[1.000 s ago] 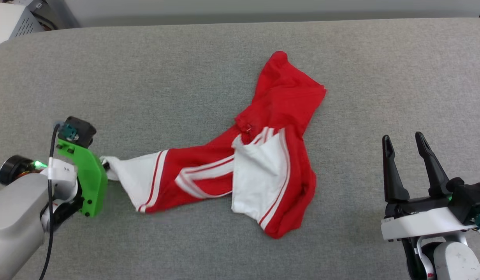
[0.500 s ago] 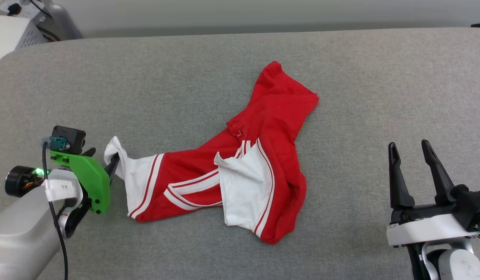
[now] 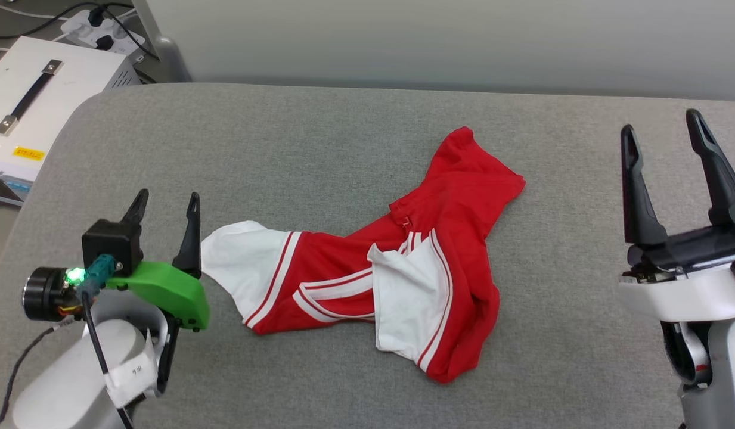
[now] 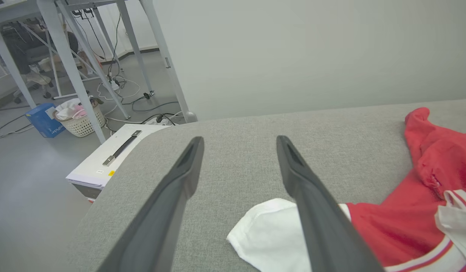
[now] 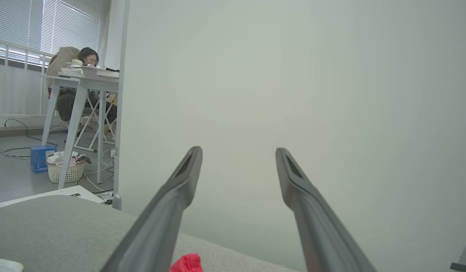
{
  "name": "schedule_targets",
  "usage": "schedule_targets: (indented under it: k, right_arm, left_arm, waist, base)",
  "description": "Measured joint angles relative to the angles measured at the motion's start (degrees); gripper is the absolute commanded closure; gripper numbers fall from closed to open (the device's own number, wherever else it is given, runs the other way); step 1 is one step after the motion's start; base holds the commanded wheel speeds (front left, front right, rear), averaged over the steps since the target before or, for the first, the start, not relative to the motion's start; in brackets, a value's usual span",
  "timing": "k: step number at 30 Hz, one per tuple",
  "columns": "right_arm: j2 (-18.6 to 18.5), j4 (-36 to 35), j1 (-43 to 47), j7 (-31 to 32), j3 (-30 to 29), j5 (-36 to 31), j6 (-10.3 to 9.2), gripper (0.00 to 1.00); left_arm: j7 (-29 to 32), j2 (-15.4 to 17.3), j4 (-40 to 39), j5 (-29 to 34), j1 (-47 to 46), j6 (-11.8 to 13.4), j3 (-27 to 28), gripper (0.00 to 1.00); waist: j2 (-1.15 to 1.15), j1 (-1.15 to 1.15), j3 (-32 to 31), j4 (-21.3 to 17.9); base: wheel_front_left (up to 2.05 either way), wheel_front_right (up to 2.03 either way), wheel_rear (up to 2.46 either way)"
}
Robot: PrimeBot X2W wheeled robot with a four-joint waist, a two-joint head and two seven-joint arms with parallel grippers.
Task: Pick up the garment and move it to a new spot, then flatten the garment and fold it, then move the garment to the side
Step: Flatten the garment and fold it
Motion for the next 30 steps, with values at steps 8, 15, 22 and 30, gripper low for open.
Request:
schedule_targets:
  k: [8, 15, 22, 30]
  right_arm:
    - [-12.04, 3.75, -6.01, -0.04, 15.05, 5.02, 0.0, 0.0]
    - [-23.42, 6.35, -14.98, 9.59, 35.86, 16.69, 0.0, 0.0]
    - [-32.22, 5.05, -25.3, 30.85, 55.99, 30.34, 0.0, 0.0]
    - [-35.24, 3.52, -33.76, 46.36, 69.43, 36.79, 0.0, 0.0]
  left_arm:
    - [0.0, -7.81, -7.25, 13.82, 12.2, 1.04, 14.05, 0.0]
    - [0.0, -14.82, -9.82, 22.54, 17.42, -2.3, 22.08, 0.0]
    - [0.0, -20.13, -8.93, 27.58, 18.86, -7.67, 27.19, 0.0]
    - [0.0, -24.84, -7.91, 32.04, 18.68, -12.57, 31.99, 0.0]
  waist:
    - [0.0, 0.0, 0.27, 0.84]
    - [0.0, 0.0, 1.45, 1.1]
    - [0.0, 0.0, 3.33, 1.63]
    - [0.0, 0.0, 6.14, 2.58]
  base:
    - [0.0, 0.0, 0.0]
    - [0.0, 0.0, 0.0]
    - [0.0, 0.0, 0.0]
    - [0.0, 0.0, 0.0]
